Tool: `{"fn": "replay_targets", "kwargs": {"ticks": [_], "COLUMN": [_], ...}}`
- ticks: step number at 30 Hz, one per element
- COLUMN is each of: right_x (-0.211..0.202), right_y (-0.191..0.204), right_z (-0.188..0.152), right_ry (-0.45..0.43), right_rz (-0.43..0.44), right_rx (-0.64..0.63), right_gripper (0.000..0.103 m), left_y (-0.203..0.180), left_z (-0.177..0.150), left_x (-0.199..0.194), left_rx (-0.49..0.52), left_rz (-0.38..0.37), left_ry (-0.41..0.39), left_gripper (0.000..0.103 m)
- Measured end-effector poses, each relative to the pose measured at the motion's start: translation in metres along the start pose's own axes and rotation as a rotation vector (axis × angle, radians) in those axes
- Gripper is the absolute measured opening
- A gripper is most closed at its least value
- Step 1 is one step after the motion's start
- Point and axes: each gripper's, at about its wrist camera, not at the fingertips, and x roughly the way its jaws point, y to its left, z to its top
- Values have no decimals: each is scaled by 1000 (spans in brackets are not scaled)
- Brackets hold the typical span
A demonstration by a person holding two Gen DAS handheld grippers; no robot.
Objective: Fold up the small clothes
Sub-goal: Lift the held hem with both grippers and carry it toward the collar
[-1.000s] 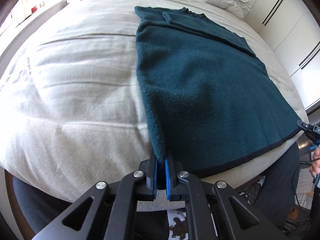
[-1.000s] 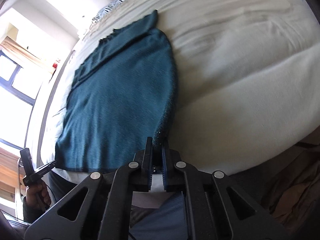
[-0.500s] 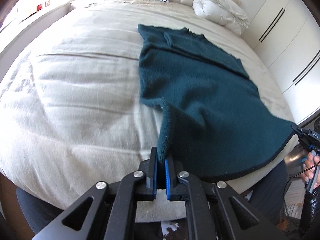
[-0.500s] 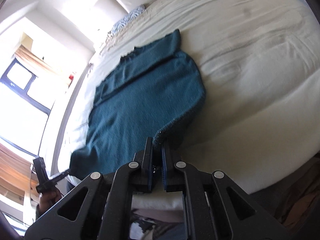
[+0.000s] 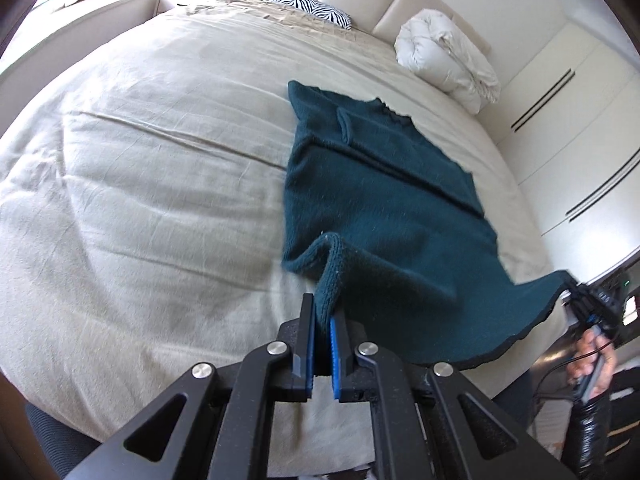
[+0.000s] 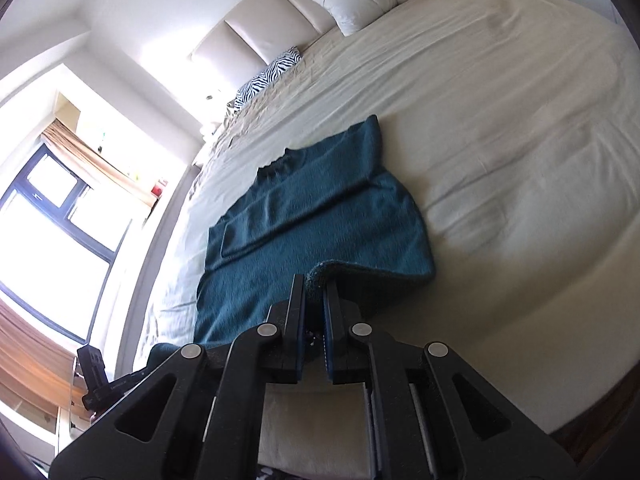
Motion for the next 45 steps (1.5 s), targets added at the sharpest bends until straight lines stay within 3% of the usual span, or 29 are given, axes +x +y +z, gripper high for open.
{"fn": "replay_targets", "kwargs": {"ticks": [16,32,45], "right_x": [31,71,118], "right_y": [5,16,25], "right_z": [38,74,102], "right_ry": [-70,-100,-104], "right_rz": [13,-37,-117], "right_rx": [12,-48,-142], "right_gripper": [6,6,6], "left_y": [24,28,26], "left_z": [49,107,140], "left_x": [9,28,69], "left_rx": [-215,-290,-262], "left_rz": [-166,-203,-153], "left_ry": [-25,-61,-38], "left_gripper": [6,5,3]}}
